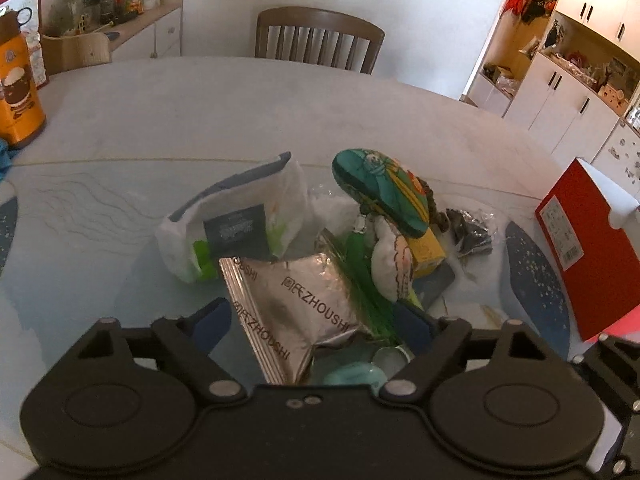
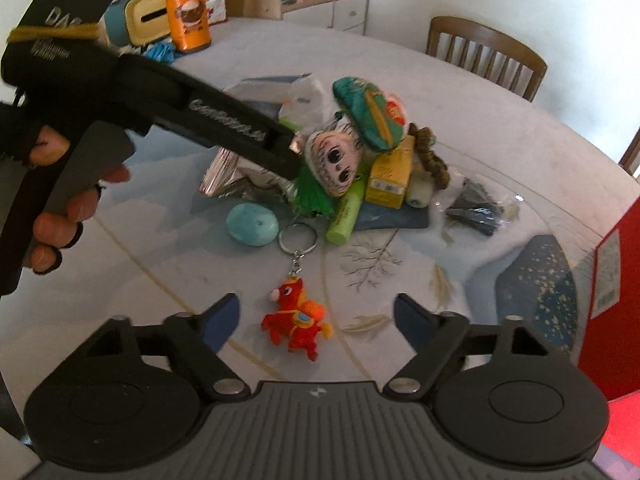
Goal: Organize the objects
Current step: 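Grasp the silver snack bag with the left tool while the right tool grasps the red horse keychain, then carry the silver bag and red keychain over the red-and-white box with both tools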
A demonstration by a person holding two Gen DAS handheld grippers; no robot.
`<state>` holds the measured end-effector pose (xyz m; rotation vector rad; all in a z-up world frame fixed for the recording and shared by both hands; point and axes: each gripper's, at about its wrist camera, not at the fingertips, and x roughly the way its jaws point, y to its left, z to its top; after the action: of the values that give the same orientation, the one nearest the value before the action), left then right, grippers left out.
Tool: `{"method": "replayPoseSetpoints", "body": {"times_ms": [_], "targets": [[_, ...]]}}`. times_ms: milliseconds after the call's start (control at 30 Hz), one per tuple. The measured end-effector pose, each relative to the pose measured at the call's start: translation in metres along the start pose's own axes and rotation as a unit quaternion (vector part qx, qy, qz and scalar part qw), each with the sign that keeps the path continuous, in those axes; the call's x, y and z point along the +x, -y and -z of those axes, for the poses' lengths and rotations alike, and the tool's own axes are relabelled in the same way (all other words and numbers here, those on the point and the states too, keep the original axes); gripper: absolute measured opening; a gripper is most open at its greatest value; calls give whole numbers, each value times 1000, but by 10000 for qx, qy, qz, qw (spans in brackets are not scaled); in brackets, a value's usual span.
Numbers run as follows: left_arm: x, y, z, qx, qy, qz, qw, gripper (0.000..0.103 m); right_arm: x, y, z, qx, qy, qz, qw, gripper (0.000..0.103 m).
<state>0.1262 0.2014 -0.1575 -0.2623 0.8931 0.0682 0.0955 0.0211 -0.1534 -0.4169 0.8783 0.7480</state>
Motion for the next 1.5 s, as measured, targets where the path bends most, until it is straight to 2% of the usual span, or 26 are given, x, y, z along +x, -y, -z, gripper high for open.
{"method": "replayPoseSetpoints", "body": {"times_ms": [100,333,533,600,633,667,733,833,900,933,1167,1267,1500], "targets": [[3,-3,-1,-67,-22,30,10000,79,6,-3,0,11,-63,-20,10000,75],[7,-9,-2,-104,-25,57,9999,72,17,-6,3,-40,-243,-95,9997,61],[2,-12,-4,-78,43,-12,10000,59,19,-9,5,-110,-284,-143,9994,48],[0,-12,-5,-48,79,-19,10000,51,18,-10,4,-130,-275,-126,9995,43],[-2,-13,-7,-33,88,-5,10000,47,18,-11,4,-134,-282,-128,9994,43],[-3,-13,-7,-32,106,58,9999,38,16,-11,4,-126,-290,-128,9994,42],[-4,-13,-9,-9,129,57,9999,33,16,-11,4,-105,-305,-131,9994,39],[-8,-12,-9,-6,236,107,9997,19,14,-11,3,-93,-295,-124,9994,38],[-11,-15,-11,-32,270,158,9995,3,12,-12,3,-77,-268,-118,9995,38],[-12,-16,-11,-28,288,158,9995,0,11,-11,3,-62,-253,-113,9996,37],[-22,-29,-10,-167,340,245,9990,0,-2,-10,0,24,-137,-109,9998,37],[-35,-33,-11,-276,391,355,9982,0,-14,-8,-3,50,-8,-103,9999,37],[-69,-33,-16,-160,518,703,9961,0,-46,8,-10,279,324,3,9991,37]]}}
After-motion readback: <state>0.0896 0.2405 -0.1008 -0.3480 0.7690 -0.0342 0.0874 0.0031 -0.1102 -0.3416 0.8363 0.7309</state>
